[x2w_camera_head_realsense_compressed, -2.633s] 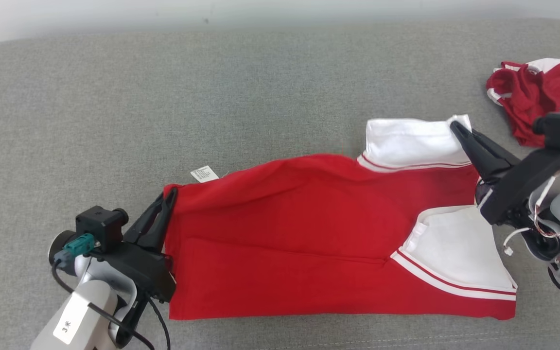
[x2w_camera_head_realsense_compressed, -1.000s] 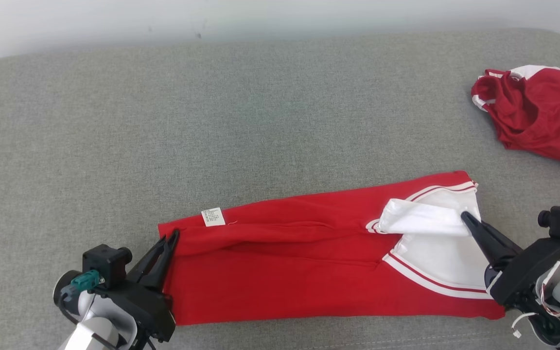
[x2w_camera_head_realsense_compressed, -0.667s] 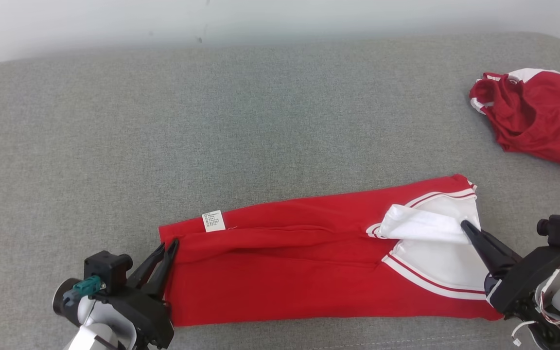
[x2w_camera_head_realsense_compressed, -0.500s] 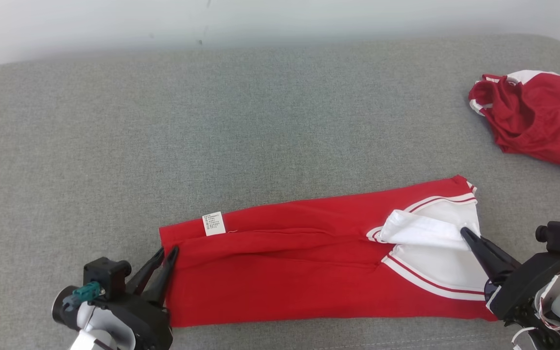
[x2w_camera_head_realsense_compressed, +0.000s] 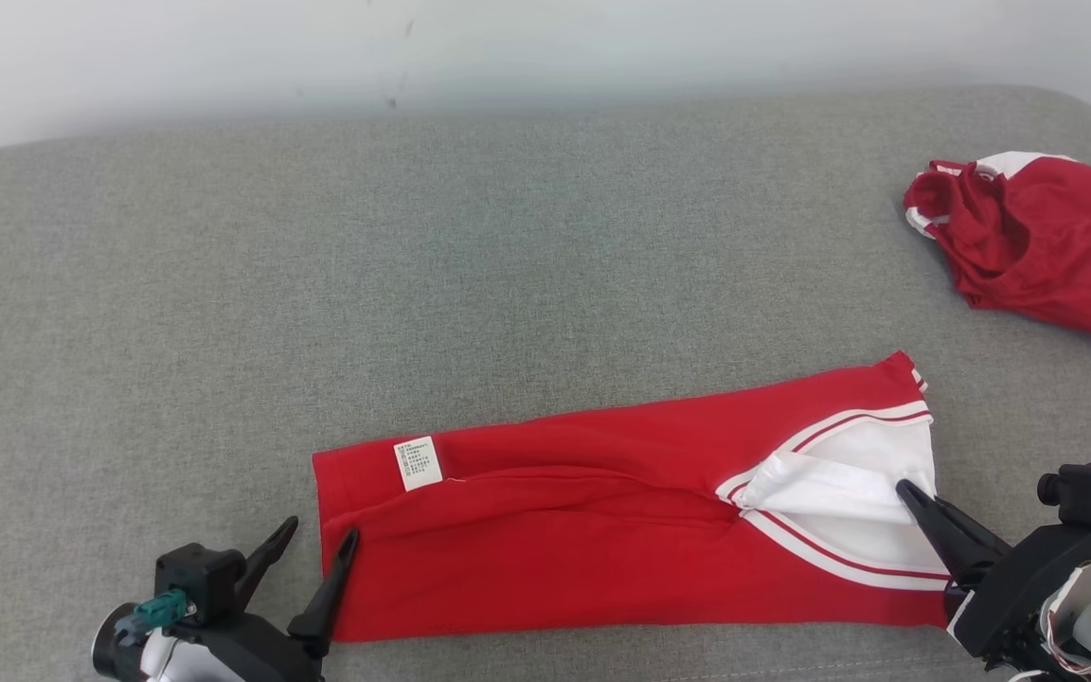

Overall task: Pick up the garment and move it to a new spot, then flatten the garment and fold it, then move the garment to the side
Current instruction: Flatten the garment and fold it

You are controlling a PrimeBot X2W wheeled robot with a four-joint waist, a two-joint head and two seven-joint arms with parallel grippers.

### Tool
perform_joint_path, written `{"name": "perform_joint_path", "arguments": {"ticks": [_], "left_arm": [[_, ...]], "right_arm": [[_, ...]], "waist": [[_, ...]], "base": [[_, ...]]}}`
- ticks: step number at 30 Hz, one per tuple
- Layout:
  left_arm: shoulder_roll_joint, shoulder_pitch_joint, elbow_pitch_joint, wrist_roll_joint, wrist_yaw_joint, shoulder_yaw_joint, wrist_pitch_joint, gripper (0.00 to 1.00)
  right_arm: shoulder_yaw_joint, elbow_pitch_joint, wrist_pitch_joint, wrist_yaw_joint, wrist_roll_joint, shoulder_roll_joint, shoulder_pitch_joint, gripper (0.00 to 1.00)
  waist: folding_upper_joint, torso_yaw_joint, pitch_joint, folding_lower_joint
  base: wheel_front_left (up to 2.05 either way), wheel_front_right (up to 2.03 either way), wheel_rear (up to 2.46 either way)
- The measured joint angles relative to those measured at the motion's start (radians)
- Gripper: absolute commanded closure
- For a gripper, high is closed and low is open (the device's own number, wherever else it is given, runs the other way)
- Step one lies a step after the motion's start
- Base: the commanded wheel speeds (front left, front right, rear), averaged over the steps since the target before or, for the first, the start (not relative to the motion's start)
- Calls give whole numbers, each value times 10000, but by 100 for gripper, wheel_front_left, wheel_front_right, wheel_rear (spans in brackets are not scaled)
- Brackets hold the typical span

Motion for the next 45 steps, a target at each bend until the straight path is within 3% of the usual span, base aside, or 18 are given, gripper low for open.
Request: {"name": "perform_joint_path", "arguments": {"ticks": [1,2,3,22,34,39,45], "left_arm": [[8,12,-13,-31,0,52,0,0],[13,25,-38,-75,0,84,0,0],[12,59,-75,-77,4,115,-2,0],[6,658,-968,-90,393,656,-8,0],[-8,1135,-2433,44,1112,1423,-12,0],[-56,1293,-2798,121,1289,1561,-12,0],[-205,1862,-3225,69,1818,2282,-12,0]], "right_arm": [[0,12,0,0,0,0,0,50],[0,23,0,0,0,0,0,5],[0,31,0,0,0,0,2,0],[-679,357,-6,0,234,-6,573,0],[-3049,351,-8,-6,291,255,854,0],[-4146,334,-8,-330,282,671,1258,0],[-5218,253,-8,-686,-35,1208,1635,0]], "waist": [[0,2,-9,0],[0,4,-16,0],[0,7,-23,0],[0,-8,-182,0],[0,-165,-420,0],[0,-222,-492,1],[0,-321,-618,1]], "base": [[0,0,0],[0,0,0],[0,0,0],[0,0,0],[0,0,0],[0,0,0],[0,0,0]]}}
